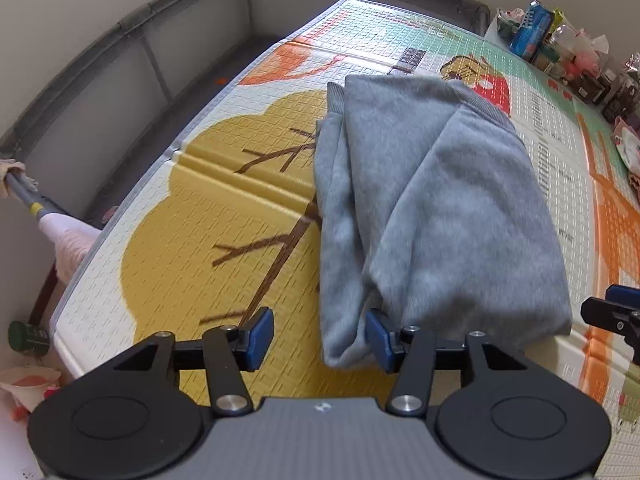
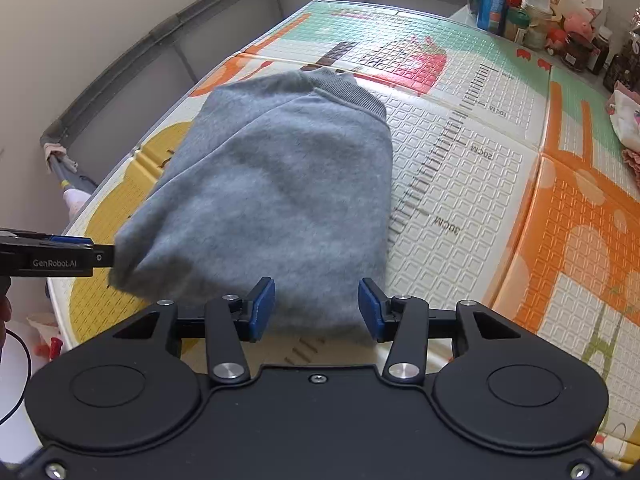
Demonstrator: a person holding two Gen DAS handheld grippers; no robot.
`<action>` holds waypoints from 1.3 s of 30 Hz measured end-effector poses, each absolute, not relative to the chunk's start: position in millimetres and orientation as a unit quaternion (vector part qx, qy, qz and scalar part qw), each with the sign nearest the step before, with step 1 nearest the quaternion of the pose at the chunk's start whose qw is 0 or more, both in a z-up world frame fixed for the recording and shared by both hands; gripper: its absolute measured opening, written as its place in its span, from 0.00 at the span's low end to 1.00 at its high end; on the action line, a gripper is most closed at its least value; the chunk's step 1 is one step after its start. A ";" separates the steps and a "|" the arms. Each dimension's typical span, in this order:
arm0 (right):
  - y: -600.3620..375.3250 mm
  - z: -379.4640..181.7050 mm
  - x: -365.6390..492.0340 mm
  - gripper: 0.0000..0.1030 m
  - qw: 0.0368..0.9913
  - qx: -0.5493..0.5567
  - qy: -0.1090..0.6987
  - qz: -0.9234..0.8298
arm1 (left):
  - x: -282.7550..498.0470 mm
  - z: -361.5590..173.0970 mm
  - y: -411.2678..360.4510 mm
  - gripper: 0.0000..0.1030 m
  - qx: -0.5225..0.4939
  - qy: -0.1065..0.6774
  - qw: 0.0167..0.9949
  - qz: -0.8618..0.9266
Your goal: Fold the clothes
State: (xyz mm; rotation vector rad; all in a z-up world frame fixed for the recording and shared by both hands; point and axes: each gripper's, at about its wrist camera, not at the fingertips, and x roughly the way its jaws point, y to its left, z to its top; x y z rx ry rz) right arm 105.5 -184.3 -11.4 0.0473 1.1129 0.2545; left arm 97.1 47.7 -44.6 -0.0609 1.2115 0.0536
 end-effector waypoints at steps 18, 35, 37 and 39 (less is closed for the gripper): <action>-188.7 13.5 45.4 0.57 0.847 0.048 0.513 0.130 | 35.8 -36.9 2.2 0.74 -0.044 0.585 0.810 -0.014; -210.6 38.0 25.1 0.96 0.860 0.069 0.495 0.104 | 33.0 -23.3 -26.5 0.99 -0.028 0.593 0.805 -0.020; -213.5 37.6 25.2 0.97 0.859 0.072 0.496 0.100 | 32.6 -23.5 -27.1 1.00 -0.031 0.590 0.807 -0.017; -215.2 37.5 24.9 0.97 0.859 0.073 0.497 0.099 | 32.8 -23.9 -27.2 1.00 -0.034 0.589 0.808 -0.011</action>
